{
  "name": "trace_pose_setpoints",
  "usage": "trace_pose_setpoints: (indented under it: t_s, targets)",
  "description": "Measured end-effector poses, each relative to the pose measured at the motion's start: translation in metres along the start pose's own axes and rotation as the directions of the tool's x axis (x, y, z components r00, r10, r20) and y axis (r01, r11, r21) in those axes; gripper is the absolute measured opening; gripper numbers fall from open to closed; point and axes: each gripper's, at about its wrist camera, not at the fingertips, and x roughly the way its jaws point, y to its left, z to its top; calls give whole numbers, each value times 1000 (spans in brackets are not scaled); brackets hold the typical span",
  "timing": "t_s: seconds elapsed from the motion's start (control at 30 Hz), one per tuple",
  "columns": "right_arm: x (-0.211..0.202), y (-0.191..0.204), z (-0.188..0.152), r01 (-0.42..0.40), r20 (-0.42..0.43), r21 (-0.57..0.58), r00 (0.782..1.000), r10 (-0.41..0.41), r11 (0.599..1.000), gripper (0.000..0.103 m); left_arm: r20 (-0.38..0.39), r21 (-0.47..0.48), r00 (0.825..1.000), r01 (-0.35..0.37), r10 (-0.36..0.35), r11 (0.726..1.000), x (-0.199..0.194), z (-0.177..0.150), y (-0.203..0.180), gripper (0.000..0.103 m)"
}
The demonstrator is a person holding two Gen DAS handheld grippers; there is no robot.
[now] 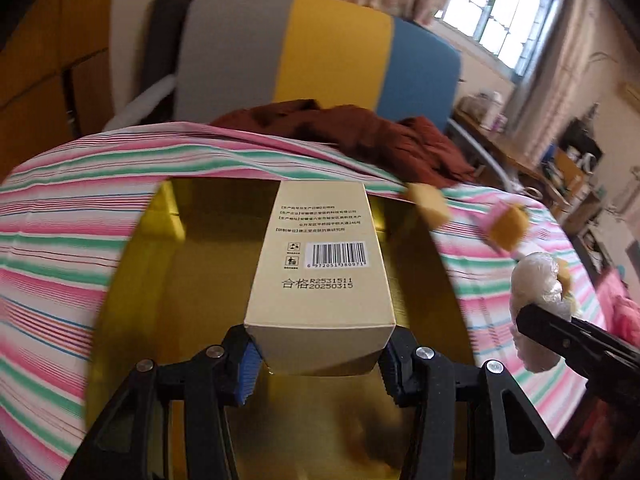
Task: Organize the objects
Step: 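Carry the plastic bundle in the right tool and the cream box in the left tool over the gold tray, then open the right tool to drop the bundle while the left tool releases the box into the tray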
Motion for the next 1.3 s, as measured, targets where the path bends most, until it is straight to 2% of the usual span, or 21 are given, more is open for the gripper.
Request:
trace_pose_setpoints:
  t_s: [0.17,0.3,0.43,0.6,0.67,0.73,0.8,0.83,0.9,0.97,1.07,1.3]
  targets:
    - [53,34,17,-46,-111,16,993,47,999,34,-33,-19,997,-71,71,997,17,15,38,50]
    - [93,49,27,-47,-170,22,984,50,999,34,-65,-26,992,-110,108,994,30,22,58,50]
    - [128,56,36,-73,-199,52,977,82,996,34,-71,-8,987,-144,143,990,41,31,68,50]
    - [158,61,48,-144,-193,137,967,169,980,37,-81,-7,979,-187,186,982,52,36,78,51]
    - [167,64,51,-156,-189,158,964,185,975,46,-75,-26,978,-196,194,980,50,37,79,53]
    - [168,64,52,-175,-179,187,962,208,967,49,-62,-43,980,-192,189,981,43,36,80,69]
    - [163,60,53,-193,-163,208,960,229,959,51,-33,-77,985,-169,167,983,32,34,80,79]
    - [160,59,53,-195,-154,209,961,229,958,51,-16,-93,985,-173,173,981,26,33,79,90]
    - [151,57,54,-201,-134,200,964,230,959,51,25,-130,977,-205,210,970,12,31,79,99]
    - [138,55,53,-203,-113,172,968,224,964,51,76,-172,974,-196,211,965,-2,27,79,100]
    - [120,54,51,-185,-91,134,976,198,974,51,106,-218,971,-189,215,958,-15,23,77,103]
    - [70,42,47,-169,-12,78,985,171,982,52,108,-283,979,-135,171,950,-24,11,64,103]
